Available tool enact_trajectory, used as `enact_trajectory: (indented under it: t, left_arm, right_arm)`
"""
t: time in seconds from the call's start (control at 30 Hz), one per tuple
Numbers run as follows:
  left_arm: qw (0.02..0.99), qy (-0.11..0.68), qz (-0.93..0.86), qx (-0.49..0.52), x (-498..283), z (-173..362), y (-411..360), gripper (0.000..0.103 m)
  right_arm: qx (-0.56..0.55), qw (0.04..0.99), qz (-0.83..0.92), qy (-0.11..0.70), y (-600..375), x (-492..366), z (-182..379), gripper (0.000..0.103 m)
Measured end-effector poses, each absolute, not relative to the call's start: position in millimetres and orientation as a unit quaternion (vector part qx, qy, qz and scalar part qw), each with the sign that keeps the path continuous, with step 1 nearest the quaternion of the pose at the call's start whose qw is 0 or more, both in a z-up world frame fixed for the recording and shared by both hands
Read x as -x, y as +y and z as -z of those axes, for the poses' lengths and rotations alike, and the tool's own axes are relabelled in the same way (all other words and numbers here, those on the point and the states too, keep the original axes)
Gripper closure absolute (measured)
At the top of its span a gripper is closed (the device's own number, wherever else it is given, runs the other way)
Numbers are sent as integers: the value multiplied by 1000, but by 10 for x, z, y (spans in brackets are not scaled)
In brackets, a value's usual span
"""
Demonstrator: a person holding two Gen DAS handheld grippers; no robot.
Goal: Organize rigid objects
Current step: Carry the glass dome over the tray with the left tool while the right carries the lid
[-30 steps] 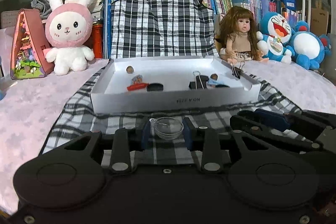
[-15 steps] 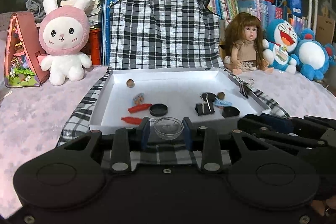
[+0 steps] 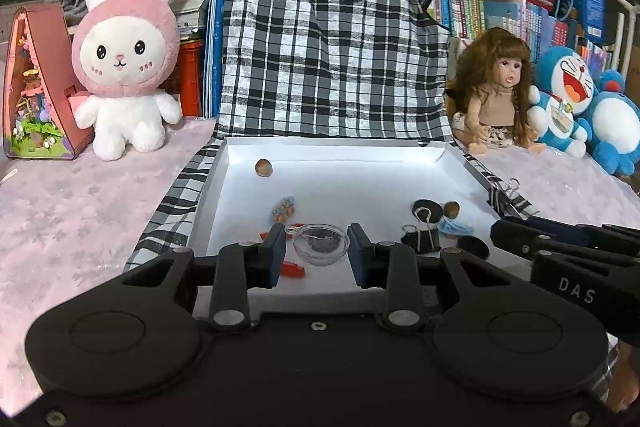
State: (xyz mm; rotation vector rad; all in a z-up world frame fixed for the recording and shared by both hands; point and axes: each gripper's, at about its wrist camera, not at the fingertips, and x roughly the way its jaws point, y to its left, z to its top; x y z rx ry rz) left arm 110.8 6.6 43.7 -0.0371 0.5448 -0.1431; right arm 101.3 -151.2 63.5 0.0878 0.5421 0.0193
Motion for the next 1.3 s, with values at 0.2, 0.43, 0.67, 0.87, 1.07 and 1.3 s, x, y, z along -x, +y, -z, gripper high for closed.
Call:
enact_trajectory:
  t: [0.2, 0.43, 0.67, 0.87, 1.07, 1.3]
  left_arm:
    - [955, 288, 68, 33, -1347, -479, 144, 71]
    - [943, 318, 85, 44, -1699, -573, 224, 71]
    - [927, 355, 103, 65, -2192, -655, 239, 71]
    - [915, 377, 123, 73, -2543, -595, 172, 71]
    - [898, 417, 106, 88, -2804, -403, 153, 71]
    - [898, 420, 101, 85, -2851, -271, 162, 71]
  right_arm:
    - [-51, 956, -8, 288, -1595, -1237, -641, 66]
    - [-71, 944, -17, 323, -1739, -1622, -728, 66]
    - [-84, 924, -26, 373, -1844, -2094, -786, 66]
    - [-88, 902, -20, 422, -1876, -2469, -679, 66]
    - [-70, 892, -18, 447, -1817, -2682, -556, 66]
    - [-64, 888, -22, 454, -1744, -2783, -474, 66]
